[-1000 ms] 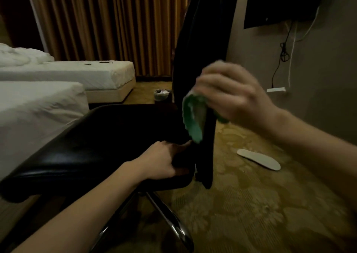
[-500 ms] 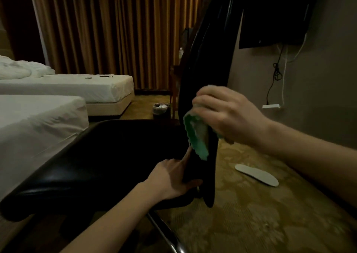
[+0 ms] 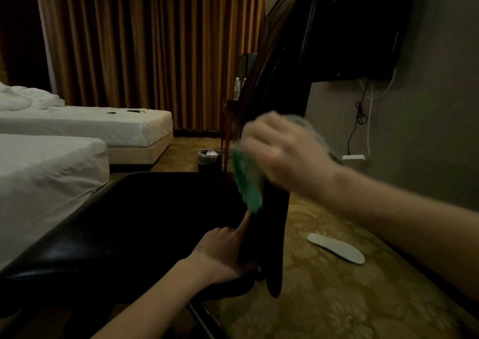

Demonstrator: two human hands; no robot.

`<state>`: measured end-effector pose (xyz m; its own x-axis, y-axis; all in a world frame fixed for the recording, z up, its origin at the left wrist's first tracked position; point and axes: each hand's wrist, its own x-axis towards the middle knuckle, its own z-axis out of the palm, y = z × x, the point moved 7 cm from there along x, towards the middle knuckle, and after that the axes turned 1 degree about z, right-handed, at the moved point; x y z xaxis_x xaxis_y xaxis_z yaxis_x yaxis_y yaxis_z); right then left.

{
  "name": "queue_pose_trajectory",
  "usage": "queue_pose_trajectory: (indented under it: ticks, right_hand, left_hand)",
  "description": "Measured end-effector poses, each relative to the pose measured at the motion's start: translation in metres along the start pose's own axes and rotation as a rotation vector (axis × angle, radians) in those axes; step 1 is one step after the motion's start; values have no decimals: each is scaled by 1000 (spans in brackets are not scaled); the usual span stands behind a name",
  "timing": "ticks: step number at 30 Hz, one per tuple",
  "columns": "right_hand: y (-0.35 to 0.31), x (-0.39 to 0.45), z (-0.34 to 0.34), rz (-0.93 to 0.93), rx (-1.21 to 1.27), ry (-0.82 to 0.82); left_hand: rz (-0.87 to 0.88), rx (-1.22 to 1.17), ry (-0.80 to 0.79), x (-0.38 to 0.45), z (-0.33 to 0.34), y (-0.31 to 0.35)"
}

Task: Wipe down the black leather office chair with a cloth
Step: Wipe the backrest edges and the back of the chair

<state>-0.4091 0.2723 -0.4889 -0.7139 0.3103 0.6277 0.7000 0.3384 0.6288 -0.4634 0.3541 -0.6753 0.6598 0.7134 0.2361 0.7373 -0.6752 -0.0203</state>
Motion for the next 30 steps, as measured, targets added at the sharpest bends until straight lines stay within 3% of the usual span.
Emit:
queue_pose_trajectory:
  ticks: [2,5,9,16,18,21,26,30]
  right_hand:
    - [-23,-23,15,-112,2,-68]
    - [1,-13,6,-102,-16,-76]
    - [69,33,-39,54,-106,42]
    - [157,94,-100,315,-230,151]
    - [162,100,-103,298,-215,106]
    - [144,97,-89,186,-182,-24]
    - [110,81,-62,-2,-37,-209]
    - [136,97,-62,10,1,-266]
  left_hand:
    - [29,10,30,0,-2,2]
    - [5,-14,-44,2,2,3]
    - [-99,-44,-146,-2,3,-2]
    - [15,-108,-169,-8,-4,-6]
    - [-33,-148,-206,0,-7,-15]
    - [-91,-398,-184,20,-11,-29]
    - [-202,-753,37,45,-40,-55]
    - [-339,-953,98,52,-64,-56]
